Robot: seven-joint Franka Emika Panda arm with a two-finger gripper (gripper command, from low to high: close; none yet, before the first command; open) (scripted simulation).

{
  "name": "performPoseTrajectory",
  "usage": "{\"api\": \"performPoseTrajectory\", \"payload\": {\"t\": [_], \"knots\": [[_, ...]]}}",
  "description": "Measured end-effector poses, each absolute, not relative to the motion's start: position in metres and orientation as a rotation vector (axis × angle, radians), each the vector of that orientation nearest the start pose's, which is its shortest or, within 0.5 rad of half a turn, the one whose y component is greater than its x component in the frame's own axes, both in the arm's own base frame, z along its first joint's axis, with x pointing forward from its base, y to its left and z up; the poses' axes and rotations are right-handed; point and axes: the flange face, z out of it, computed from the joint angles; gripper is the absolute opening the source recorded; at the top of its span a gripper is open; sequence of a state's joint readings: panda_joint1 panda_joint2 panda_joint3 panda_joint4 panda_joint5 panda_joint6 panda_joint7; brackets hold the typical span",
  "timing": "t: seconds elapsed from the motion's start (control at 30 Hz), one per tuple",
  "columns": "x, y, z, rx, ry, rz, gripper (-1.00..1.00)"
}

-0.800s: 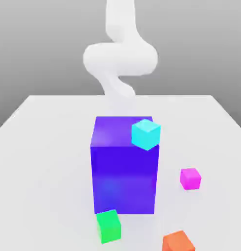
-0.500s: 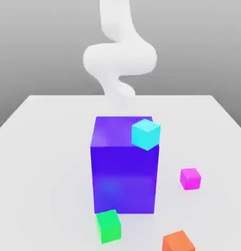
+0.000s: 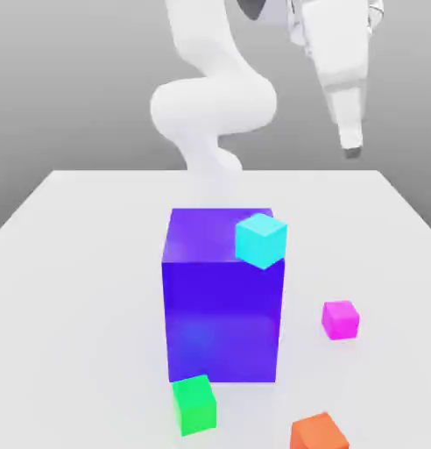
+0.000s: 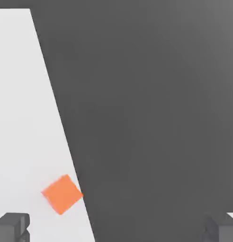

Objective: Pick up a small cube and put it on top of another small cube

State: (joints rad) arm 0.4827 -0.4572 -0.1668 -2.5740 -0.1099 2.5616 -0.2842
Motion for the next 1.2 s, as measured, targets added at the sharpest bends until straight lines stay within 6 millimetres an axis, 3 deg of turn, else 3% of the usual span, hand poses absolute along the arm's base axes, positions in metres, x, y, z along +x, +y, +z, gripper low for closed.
{"api": "performPoseTrajectory", "payload": {"t": [0.33,0.7,1.07,1.2], "knots": [[0.385,0.179,0.370,-2.567,-1.821,-0.482,0.00],[0.332,0.212,0.276,-1.921,-2.534,-0.242,0.00],[0.262,0.223,0.198,-1.053,-2.965,-0.017,0.00],[0.259,0.222,0.167,-0.989,-2.982,-0.002,0.00]]}}
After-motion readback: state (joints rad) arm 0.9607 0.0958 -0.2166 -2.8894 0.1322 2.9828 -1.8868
